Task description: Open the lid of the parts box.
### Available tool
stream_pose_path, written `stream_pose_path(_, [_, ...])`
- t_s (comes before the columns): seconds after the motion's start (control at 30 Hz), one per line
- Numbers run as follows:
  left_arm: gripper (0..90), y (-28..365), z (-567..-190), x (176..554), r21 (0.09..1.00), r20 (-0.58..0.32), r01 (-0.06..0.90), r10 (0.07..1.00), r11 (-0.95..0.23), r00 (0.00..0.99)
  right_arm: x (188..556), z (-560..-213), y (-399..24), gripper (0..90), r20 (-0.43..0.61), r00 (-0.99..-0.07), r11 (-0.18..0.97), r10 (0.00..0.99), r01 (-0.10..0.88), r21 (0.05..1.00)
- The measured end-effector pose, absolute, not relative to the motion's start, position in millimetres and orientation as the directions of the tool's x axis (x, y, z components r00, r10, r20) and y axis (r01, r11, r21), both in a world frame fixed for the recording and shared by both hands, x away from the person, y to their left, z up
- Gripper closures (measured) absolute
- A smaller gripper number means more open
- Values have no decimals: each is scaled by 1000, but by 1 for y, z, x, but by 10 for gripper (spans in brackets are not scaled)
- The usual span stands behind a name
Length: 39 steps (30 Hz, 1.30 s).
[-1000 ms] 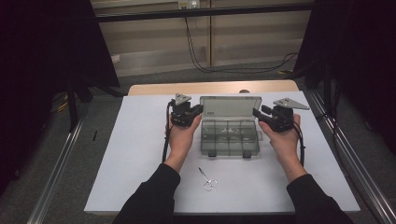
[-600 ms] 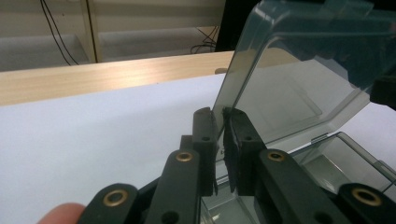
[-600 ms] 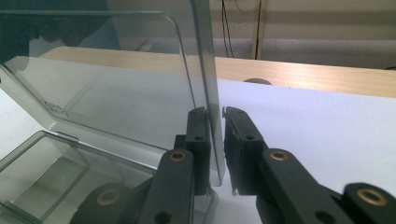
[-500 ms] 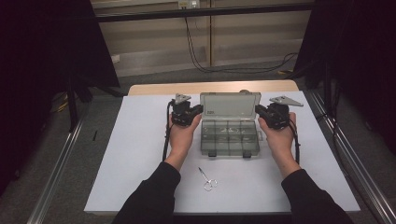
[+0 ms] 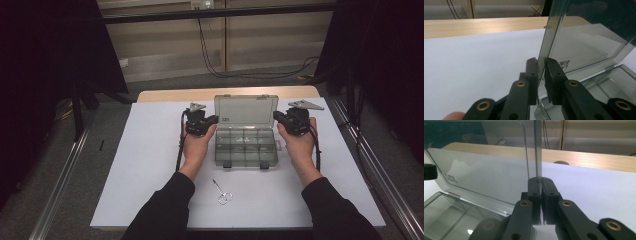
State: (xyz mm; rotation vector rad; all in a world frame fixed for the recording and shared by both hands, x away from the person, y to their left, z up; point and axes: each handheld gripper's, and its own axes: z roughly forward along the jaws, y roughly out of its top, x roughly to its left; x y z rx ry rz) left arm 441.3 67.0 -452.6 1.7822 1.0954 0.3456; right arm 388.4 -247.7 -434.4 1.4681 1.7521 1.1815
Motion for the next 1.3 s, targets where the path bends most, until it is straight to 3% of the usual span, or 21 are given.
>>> stream_pose_path(0.53, [854,66,-458,449,829,-234,545,807,-127,543,404,-437,-250,867,151,-232,-17,961,497,868])
stream_pose_path(1.3, [859,68,-460,462,782,-313,616,796,-95,519,419,-456,-254,848,227,-208,-80,951,546,834])
